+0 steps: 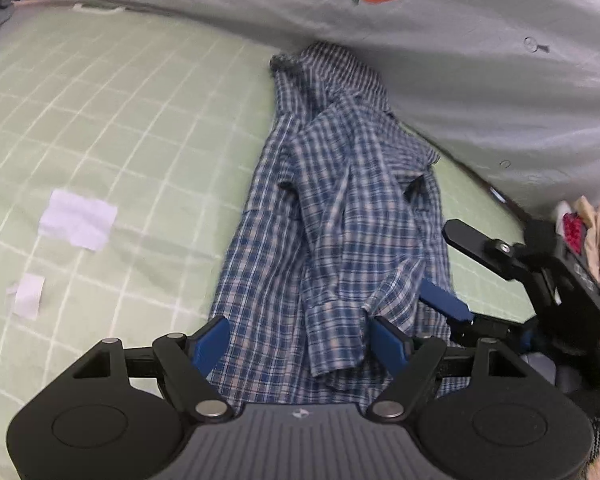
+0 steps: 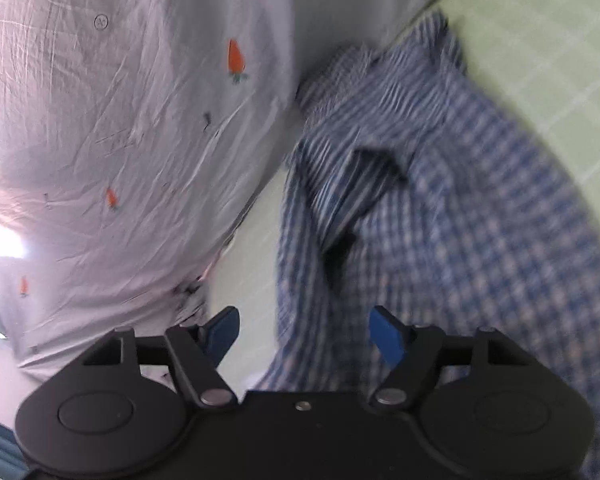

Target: Fold clothes

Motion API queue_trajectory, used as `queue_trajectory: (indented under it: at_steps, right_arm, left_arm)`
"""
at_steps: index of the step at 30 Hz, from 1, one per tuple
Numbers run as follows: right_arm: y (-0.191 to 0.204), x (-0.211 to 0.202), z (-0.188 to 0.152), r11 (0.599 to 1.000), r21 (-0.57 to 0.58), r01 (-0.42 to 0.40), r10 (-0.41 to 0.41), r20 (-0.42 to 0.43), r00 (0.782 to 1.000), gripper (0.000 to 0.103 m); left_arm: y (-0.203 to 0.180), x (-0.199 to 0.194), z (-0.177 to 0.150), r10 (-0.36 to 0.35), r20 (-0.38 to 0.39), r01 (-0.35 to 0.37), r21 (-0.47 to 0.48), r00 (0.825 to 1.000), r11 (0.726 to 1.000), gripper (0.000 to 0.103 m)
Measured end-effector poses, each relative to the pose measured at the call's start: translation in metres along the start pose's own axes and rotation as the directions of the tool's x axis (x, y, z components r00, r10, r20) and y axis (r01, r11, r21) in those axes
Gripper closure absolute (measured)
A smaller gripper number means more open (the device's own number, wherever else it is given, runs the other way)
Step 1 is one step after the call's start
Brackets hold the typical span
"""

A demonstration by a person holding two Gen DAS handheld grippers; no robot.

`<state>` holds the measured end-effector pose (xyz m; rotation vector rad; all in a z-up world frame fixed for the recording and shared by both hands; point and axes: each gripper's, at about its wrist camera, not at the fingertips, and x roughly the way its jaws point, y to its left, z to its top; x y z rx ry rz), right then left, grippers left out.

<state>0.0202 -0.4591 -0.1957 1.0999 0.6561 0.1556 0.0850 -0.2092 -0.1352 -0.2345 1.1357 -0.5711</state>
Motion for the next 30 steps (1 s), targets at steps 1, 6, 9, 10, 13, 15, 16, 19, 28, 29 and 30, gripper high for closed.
queue_trajectory:
  at_steps: [1, 6, 9, 10, 13, 15, 16, 19, 28, 29, 30]
  right_arm:
    - [-0.001, 0.001, -0.003, 1.0, 0.01, -0.011, 0.011, -0.016, 1.0, 0.03]
    - [-0.003, 0.007, -0.01, 1.0, 0.015, 0.021, -0.02, -0.068, 0.997, 0.036]
    - [-0.008, 0.011, -0.012, 0.999, 0.032, 0.016, -0.012, -0.098, 0.995, 0.068]
    - [-0.01, 0.008, -0.013, 0.999, 0.045, 0.005, -0.001, -0.093, 0.996, 0.086]
    - [-0.014, -0.001, -0.017, 0.996, 0.085, -0.031, 0.037, -0.07, 0.997, 0.096]
    - [-0.017, -0.007, -0.02, 0.992, 0.112, -0.055, 0.061, -0.054, 0.997, 0.097]
    - [-0.019, -0.011, -0.021, 0.99, 0.125, -0.067, 0.073, -0.046, 0.996, 0.098]
    - [-0.018, -0.029, -0.029, 0.983, 0.138, -0.118, 0.12, -0.002, 0.993, 0.098]
    - [-0.033, -0.093, -0.073, 0.923, 0.268, -0.275, 0.248, 0.133, 0.96, 0.098]
    - [-0.036, -0.1, -0.078, 0.918, 0.282, -0.278, 0.247, 0.139, 0.959, 0.098]
    - [-0.039, -0.106, -0.085, 0.918, 0.292, -0.27, 0.238, 0.14, 0.961, 0.098]
  left_arm:
    - [0.0, 0.003, 0.001, -0.004, -0.01, 0.004, 0.003, 1.0, 1.0, 0.025]
    - [-0.009, 0.011, -0.001, -0.009, -0.049, 0.011, 0.051, 0.999, 0.999, 0.025]
    - [-0.01, 0.012, -0.002, -0.007, -0.061, 0.011, 0.063, 0.998, 0.998, 0.025]
    - [-0.01, 0.012, -0.001, -0.007, -0.058, 0.011, 0.062, 0.998, 0.998, 0.025]
    - [-0.008, 0.004, -0.002, -0.01, -0.032, 0.012, 0.047, 0.999, 0.999, 0.025]
    - [-0.007, -0.001, -0.004, -0.009, -0.018, 0.009, 0.037, 1.0, 0.999, 0.025]
    - [-0.007, -0.003, -0.007, -0.002, -0.013, 0.002, 0.036, 1.0, 0.999, 0.025]
    - [-0.008, -0.012, -0.016, 0.022, -0.001, -0.022, 0.047, 1.0, 0.999, 0.025]
    - [-0.009, -0.04, -0.062, 0.065, 0.01, -0.065, 0.037, 0.998, 0.997, 0.025]
    - [-0.009, -0.042, -0.07, 0.069, 0.007, -0.069, 0.038, 0.998, 0.997, 0.025]
    - [-0.01, -0.044, -0.077, 0.073, 0.002, -0.073, 0.037, 0.997, 0.997, 0.025]
